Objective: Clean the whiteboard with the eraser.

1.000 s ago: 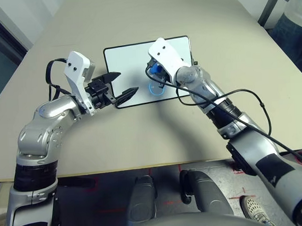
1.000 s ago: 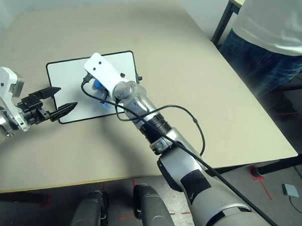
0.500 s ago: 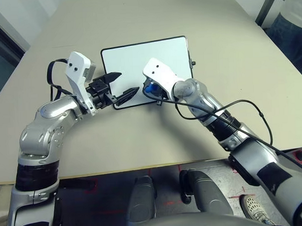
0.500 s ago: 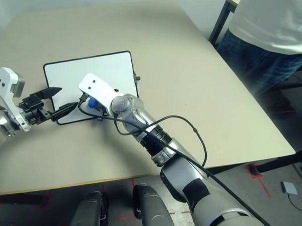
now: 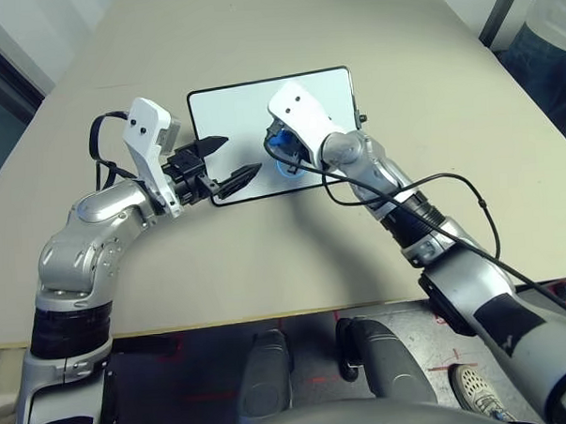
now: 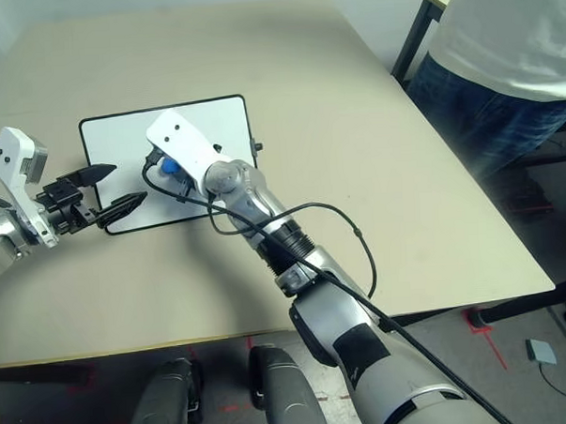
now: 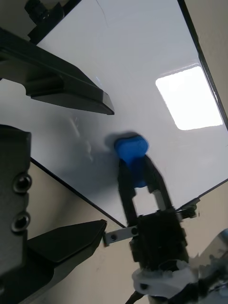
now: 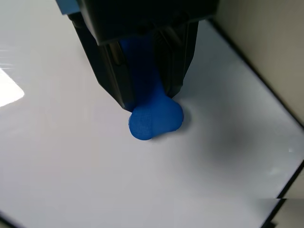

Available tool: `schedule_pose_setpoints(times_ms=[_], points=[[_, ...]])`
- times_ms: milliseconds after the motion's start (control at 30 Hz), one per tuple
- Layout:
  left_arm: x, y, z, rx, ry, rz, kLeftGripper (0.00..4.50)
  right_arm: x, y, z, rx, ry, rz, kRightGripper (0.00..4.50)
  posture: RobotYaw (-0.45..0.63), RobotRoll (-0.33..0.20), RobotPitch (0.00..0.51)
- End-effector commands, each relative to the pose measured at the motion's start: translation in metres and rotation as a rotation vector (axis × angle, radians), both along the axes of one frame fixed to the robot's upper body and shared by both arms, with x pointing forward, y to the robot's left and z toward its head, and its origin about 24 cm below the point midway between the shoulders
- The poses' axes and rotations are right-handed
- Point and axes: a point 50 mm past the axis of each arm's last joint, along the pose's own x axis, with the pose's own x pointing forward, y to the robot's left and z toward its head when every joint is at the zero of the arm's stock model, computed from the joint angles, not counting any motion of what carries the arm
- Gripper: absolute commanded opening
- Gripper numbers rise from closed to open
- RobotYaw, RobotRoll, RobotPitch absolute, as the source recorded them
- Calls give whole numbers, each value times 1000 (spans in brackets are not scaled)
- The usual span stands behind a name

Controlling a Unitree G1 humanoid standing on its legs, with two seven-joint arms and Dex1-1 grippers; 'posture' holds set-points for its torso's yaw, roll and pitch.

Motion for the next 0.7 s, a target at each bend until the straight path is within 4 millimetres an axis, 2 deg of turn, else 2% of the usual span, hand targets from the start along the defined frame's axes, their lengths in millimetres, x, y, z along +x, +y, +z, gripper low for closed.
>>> schedule_pose_setpoints(times_ms=[33,267,400,533,700], points=[[-2,0,-2,12,3,0,4500,-6,-9,-33,-113,129,-17,798,167,0,149],[-2,-1,-3,10,4,-1,4500,-7,-13,-35,-152,151,-21,798,166,0,149],[-2,-1,-3,10,4,-1,4500,0,-15,-24,-109,104,-69,798,166,0,149],[-3,-1,-3,10,4,0,4500,13,-16,-4,-47,28,-129,798,168,0,148],[-3,-1,-3,11,4,2,4500,16,-17,-1,-71,28,-141,798,168,0,148]])
